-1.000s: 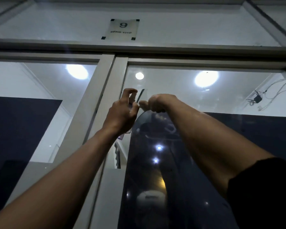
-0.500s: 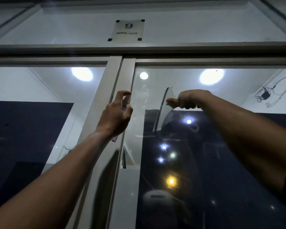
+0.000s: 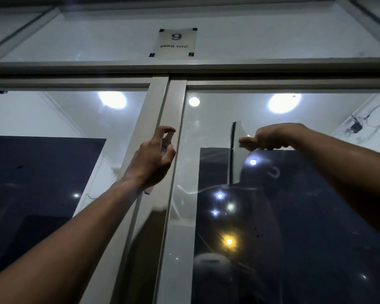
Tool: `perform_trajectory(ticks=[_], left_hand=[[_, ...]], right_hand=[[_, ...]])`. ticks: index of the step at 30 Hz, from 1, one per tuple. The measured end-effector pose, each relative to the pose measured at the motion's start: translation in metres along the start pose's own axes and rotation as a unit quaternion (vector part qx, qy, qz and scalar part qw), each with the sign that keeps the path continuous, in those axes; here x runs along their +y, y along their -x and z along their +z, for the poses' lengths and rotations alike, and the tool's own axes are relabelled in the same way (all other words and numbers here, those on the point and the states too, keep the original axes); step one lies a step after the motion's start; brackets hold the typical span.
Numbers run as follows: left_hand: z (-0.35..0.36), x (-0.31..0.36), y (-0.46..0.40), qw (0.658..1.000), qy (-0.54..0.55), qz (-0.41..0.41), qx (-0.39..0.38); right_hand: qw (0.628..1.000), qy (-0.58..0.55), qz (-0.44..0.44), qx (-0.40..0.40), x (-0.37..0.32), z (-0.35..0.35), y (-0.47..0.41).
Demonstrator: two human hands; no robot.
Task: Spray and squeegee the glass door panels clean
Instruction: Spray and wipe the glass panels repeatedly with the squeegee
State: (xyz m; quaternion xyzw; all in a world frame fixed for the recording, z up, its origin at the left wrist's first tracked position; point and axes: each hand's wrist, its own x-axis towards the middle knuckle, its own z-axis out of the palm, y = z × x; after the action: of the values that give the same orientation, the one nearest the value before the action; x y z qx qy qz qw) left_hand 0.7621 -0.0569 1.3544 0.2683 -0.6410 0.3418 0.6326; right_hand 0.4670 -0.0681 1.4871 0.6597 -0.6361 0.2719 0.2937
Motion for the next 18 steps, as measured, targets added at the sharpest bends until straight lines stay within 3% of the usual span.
perform_trajectory(ticks=[4,10,14,18], left_hand=[[0.005,0.008,-0.002,1.0,0.011,0.002,-0.004],[0.001,0.007,0.004,1.0,0.011,0.006,-0.004],[-0.005,-0.004,0.01,1.0,-0.004,-0.004,-0.002],[-0.009,-0.009,0.019,1.0,-0.009,-0.02,-0.008]], right_hand=[[0.999,-0.004,0.035,0.011,0.008,-0.003,-0.004],[0.995,-0.025,-0.075,0.061,-0.079,-0.001,-0.02],[0.989,0.007,-0.147,0.019,-0.12,0.023,-0.009],[0.985,0.019,-0.167,-0.027,-0.105,0.047,0.015]])
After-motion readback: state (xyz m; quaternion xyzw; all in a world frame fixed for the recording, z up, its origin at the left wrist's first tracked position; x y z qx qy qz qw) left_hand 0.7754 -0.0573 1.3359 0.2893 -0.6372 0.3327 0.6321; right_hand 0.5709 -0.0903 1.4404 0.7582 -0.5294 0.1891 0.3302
